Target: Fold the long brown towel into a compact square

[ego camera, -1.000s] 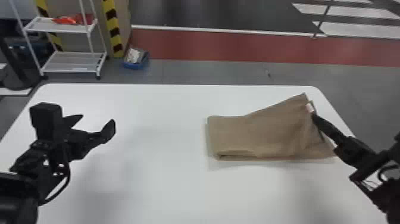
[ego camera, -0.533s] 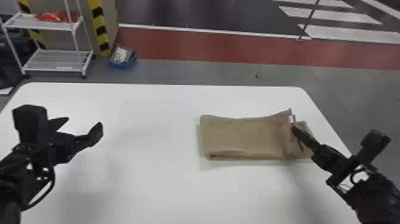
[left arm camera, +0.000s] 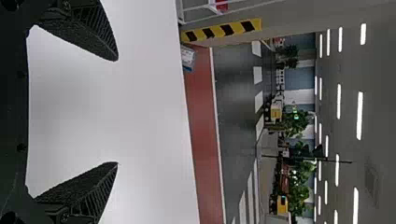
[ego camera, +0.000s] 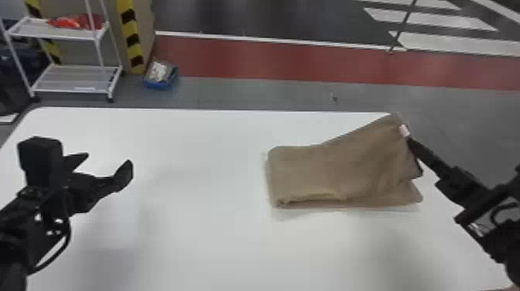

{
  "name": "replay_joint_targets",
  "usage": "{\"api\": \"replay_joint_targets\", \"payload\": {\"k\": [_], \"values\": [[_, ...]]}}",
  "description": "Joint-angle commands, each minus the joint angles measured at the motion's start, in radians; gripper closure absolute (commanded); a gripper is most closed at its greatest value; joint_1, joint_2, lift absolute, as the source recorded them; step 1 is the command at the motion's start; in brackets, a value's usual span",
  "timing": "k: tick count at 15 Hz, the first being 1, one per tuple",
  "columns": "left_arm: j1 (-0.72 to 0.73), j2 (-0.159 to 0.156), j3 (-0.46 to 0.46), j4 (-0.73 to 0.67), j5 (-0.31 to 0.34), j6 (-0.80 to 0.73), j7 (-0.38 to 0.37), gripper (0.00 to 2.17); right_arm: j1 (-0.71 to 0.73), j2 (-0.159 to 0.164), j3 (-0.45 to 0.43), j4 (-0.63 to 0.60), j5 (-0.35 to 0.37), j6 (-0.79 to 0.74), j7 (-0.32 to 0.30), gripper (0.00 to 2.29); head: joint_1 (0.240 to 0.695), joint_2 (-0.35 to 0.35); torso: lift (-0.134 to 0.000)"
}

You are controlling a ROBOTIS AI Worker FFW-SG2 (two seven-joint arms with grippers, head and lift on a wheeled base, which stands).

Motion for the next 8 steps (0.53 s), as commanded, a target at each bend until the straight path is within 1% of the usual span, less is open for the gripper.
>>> {"api": "replay_joint_targets", "payload": {"k": [1, 2, 3, 4, 5, 6, 8], "values": [[0.010, -0.001, -0.001, -0.007, -0.009, 0.004, 0.001, 0.09, -0.007, -0.036, -0.032, 0.052, -0.002, 0.006, 0.002, 1.18, 0.695, -0.177, -0.124], [0.011, 0.001, -0.001, -0.006, -0.010, 0.004, 0.001, 0.09, -0.008, -0.056, -0.023, 0.095, 0.006, 0.006, 0.003, 1.16, 0.695, -0.187, -0.124], [0.011, -0.001, -0.001, -0.006, -0.012, 0.004, 0.001, 0.09, -0.011, -0.066, -0.006, 0.140, 0.020, 0.009, 0.002, 0.93, 0.695, -0.196, -0.124], [0.013, -0.002, -0.002, -0.007, -0.013, 0.013, 0.001, 0.09, -0.013, -0.060, 0.008, 0.163, 0.041, 0.003, -0.007, 0.39, 0.695, -0.204, -0.124], [0.016, -0.004, -0.002, -0.012, -0.013, 0.020, 0.001, 0.09, -0.014, -0.054, 0.008, 0.172, 0.066, -0.003, -0.052, 0.00, 0.695, -0.207, -0.124], [0.019, -0.004, -0.002, -0.019, -0.015, 0.026, 0.001, 0.09, -0.011, -0.050, 0.008, 0.173, 0.066, -0.003, -0.087, 0.00, 0.695, -0.208, -0.124], [0.027, -0.004, -0.002, -0.021, -0.017, 0.029, 0.001, 0.09, -0.004, -0.048, -0.015, 0.166, 0.047, -0.016, -0.103, 0.06, 0.695, -0.224, -0.124]]}}
